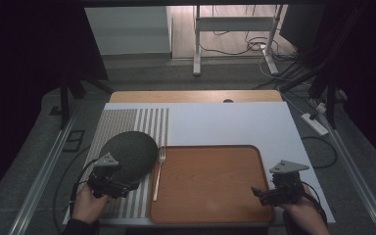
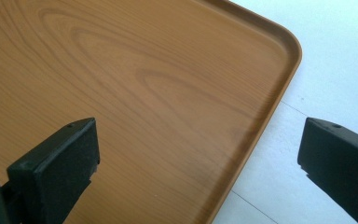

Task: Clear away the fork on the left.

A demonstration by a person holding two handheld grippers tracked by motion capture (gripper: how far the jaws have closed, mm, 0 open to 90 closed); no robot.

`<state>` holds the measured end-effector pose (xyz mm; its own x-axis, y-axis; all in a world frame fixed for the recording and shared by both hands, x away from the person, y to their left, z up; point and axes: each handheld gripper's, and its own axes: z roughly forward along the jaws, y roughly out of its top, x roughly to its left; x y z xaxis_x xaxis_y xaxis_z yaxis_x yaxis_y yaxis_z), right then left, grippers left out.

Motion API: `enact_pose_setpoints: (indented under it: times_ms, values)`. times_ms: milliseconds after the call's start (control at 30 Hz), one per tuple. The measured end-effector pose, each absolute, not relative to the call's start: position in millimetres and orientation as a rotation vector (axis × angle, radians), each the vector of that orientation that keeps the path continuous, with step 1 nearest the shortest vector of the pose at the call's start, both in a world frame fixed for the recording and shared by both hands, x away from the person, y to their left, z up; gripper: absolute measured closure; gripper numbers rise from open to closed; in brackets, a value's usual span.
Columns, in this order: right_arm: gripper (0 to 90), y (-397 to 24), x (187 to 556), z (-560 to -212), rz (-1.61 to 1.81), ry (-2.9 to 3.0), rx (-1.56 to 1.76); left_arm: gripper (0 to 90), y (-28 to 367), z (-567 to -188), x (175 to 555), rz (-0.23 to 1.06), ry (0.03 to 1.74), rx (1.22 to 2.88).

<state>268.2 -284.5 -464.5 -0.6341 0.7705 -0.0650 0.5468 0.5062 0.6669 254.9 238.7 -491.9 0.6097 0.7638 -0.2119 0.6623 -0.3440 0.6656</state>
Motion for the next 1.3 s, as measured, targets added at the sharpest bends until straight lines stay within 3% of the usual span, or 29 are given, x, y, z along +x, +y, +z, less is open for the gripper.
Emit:
enact_pose_setpoints:
  times_ms: [1300]
  values:
    - [0.0,-284.3,268.5,-464.7,0.872,2.398,1.102,0.0,271.2,-488.2,218.1,0.236,1.219,2.015]
